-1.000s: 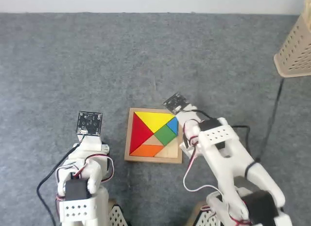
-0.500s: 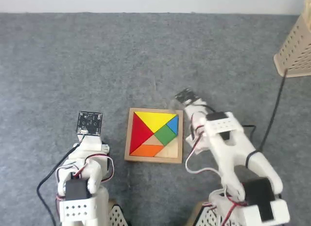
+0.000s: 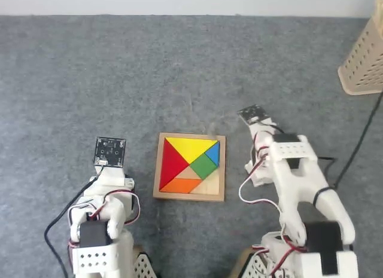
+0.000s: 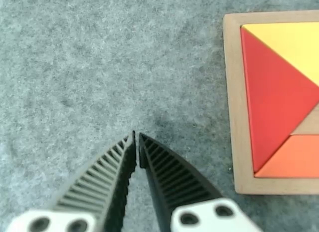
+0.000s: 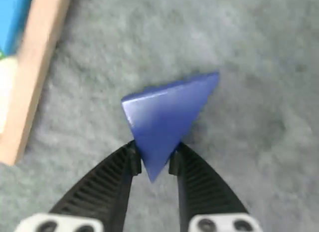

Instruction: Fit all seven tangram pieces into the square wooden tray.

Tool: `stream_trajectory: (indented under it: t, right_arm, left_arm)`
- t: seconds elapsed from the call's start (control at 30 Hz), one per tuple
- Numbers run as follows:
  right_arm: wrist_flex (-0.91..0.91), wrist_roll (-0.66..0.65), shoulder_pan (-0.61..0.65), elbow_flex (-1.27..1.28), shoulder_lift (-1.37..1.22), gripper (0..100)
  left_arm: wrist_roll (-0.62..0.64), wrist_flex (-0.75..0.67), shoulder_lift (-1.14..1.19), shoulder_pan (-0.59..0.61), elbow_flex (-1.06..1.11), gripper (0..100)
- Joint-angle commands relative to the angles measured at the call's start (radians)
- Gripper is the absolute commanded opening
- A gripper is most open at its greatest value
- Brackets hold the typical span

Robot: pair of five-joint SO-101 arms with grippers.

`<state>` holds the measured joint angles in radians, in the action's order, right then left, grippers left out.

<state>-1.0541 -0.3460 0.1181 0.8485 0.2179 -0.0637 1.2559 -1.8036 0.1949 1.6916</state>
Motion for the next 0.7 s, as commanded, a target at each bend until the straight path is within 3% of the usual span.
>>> stream_trajectory:
  t: [0.0,0.3,0.67]
  right_arm:
    - [-0.093,0.015,-0.012,-0.092,0.116,14.7]
    - [-0.096,0.129,0.154,-0.147,0.120,17.0]
    - [0.045,0.170,0.096,-0.166,-0.160,17.3]
  left_arm:
    - [-0.005,0.008,-0.020,0.000,-0.007,1]
    - [-0.005,0.008,-0.020,0.000,-0.007,1]
    - [-0.005,0.008,-0.020,0.000,-0.007,1]
